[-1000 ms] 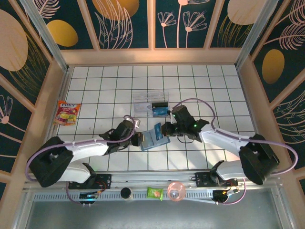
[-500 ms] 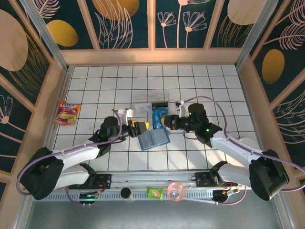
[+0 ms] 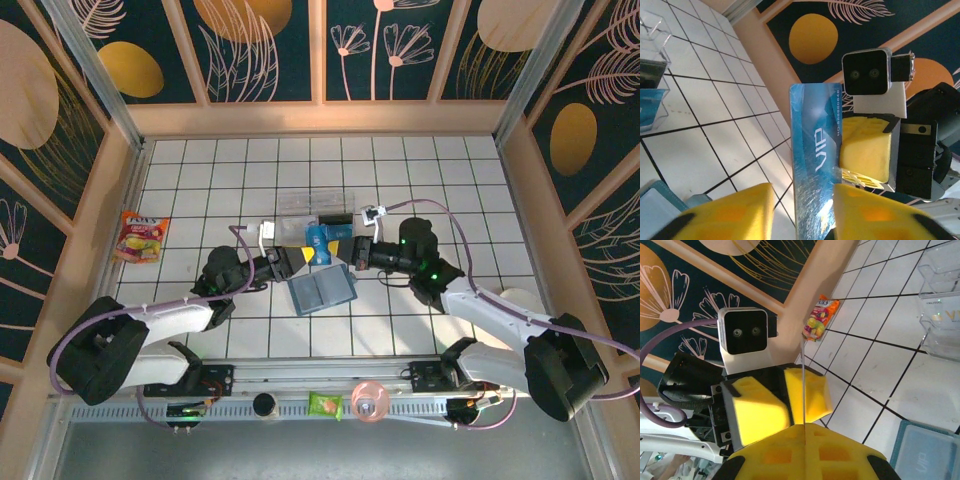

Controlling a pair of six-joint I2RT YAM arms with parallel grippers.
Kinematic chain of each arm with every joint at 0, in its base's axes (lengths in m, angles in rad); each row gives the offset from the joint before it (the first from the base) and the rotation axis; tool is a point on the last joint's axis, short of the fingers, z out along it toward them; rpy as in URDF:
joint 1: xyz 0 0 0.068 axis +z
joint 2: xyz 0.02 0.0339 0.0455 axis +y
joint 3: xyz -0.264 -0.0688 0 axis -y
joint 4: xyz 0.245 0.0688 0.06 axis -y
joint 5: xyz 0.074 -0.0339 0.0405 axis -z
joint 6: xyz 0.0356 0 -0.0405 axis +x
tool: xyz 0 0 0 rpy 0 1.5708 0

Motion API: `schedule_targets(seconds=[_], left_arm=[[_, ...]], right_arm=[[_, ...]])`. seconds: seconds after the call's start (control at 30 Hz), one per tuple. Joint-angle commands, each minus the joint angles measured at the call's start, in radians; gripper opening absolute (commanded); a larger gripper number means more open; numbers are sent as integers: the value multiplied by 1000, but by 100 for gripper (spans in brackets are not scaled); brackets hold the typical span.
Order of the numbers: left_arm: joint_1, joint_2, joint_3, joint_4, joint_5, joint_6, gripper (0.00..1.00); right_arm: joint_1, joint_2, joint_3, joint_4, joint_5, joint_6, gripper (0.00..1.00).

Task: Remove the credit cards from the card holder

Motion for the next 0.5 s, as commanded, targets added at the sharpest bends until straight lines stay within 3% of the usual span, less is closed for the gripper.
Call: schedule_targets(seconds=[0.0, 0.27, 0.33, 0.47], left_arm=[[6, 1, 15, 85, 36, -15, 26], [5, -16, 49, -21, 33, 34, 1], [6, -10, 69, -70, 34, 54, 0], [6, -25, 149, -269, 28, 169, 0]], right_arm=[[6, 18, 7, 27, 10, 2, 0], [26, 47, 22, -51, 60, -28, 0], [25, 43, 31, -90, 76, -41, 2], [-8, -26, 39, -250, 186, -93, 23]])
